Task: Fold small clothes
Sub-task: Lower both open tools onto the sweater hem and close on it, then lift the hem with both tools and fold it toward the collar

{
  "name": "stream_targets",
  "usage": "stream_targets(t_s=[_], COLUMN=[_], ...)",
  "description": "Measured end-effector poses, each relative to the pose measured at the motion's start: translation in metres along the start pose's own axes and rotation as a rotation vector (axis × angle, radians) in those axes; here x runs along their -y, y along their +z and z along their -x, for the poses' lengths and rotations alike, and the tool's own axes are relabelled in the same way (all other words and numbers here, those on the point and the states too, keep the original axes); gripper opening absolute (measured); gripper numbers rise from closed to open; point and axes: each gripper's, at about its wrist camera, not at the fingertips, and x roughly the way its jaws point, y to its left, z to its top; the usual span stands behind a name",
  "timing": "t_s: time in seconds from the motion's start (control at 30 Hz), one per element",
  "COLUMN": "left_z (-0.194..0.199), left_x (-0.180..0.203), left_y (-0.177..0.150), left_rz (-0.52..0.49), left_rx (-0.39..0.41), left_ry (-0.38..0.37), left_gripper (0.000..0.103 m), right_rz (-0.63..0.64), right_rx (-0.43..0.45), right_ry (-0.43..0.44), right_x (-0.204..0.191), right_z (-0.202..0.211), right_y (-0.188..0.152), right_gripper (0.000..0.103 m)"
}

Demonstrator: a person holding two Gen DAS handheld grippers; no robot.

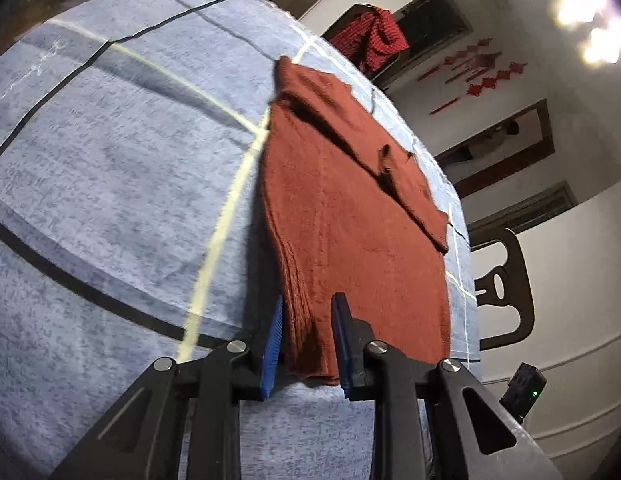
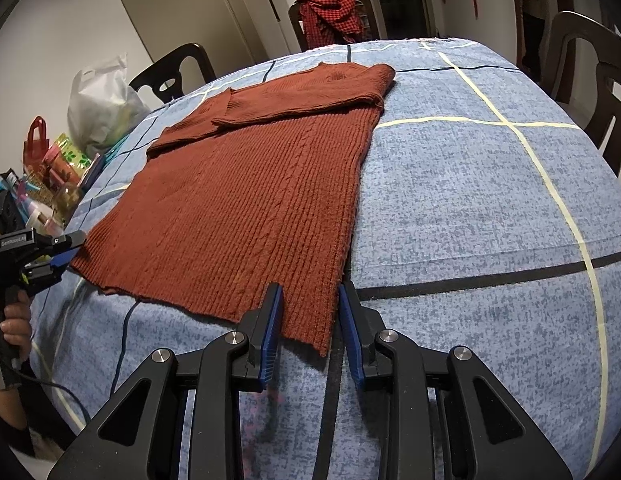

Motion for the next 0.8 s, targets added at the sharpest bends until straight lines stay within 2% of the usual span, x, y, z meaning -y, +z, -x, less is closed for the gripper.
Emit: stream_targets(t_s=[0.17,0.37,0.4,0.53,0.63,0.7,0.8], left_z=[-0.011,-0.008,-0.008,-0.013,-0.014,-0.014,-0.014], left_x=[-0.003,-0.005,-0.005,-0.005,-0.009,-0.007,-0.002], left_y=[-0.006,-0.006,-0.006,-0.007,-0.005,-0.006,-0.005], left_rz=[0.001,-0.002,-0.01,-0.025,-0.004,-0.024,-0.06], left_rx=[-0.043,-0.035,-0.039,-0.072,-0.083,-0.083,-0.086], left_ry=[0.021,0.056,0.066,0.071,0.058,0.067,0.087], left_gripper=[0.025,0.025,0.021,0.014,0.012,0.012,0.01], right_rz=[0.001,-0.002,-0.006,-0.033,-0.049,-0.055,-0.084], right_rx=[0.0,0.001,0.002,0.009,0.003,-0.002,-0.008], right_ry=[-0.002,0.001,0.003,0.003,0.012,0.021,0.055], right_x=[0.0,0.0,0.0,0.004,0.007,0.008,0.011], right_z=[0.0,0.0,0.001,0.002,0.003,0.003,0.002], right_y=[0.0,0.0,0.0,0.0,0.0,0.002,0.004], right_gripper=[0.029,0.029,0.029,0.022,0.016,0.009,0.007])
